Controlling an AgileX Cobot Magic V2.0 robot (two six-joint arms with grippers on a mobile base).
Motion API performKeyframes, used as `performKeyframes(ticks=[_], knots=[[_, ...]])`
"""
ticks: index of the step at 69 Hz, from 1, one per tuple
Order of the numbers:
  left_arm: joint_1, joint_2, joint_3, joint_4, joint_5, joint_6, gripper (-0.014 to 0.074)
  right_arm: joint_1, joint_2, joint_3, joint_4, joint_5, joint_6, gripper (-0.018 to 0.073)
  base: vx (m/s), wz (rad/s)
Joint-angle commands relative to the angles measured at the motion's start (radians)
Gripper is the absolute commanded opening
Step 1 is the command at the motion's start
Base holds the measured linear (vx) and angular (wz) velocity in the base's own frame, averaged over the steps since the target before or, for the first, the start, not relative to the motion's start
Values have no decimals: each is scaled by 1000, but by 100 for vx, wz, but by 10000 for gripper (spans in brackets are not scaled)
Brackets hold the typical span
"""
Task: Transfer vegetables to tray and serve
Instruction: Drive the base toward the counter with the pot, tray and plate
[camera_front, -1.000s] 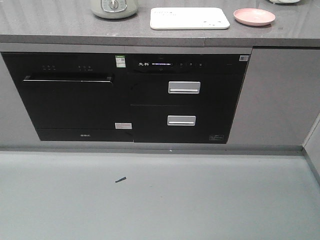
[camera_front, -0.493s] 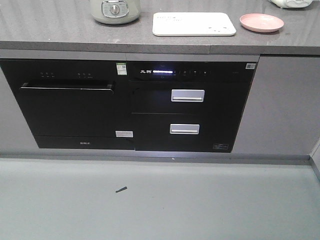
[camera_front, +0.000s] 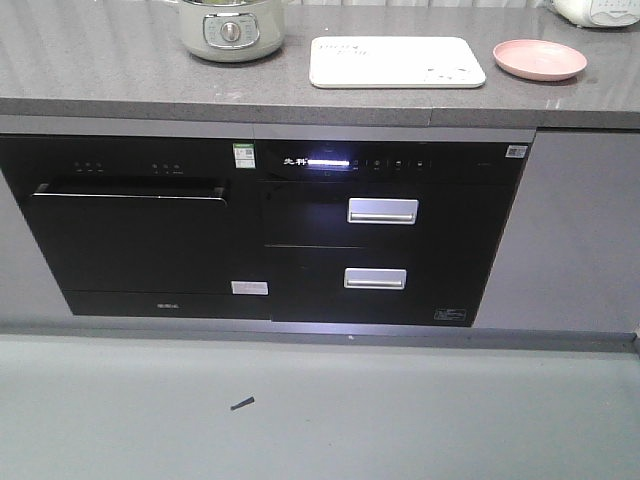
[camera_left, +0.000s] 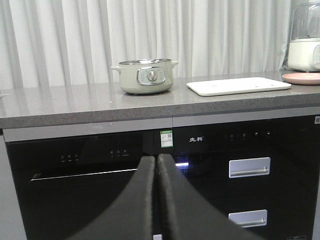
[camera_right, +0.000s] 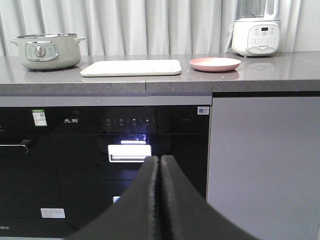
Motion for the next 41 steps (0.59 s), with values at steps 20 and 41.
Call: performKeyframes(ticks=[20,41], knots=[[-4,-14,27,-3,-76,-8,-6,0,-9,16,-10,-73,-9,-6,17,-10],[-4,-14,27,-3,-76,-8,-6,0,-9,16,-10,-73,-9,-6,19,-16]])
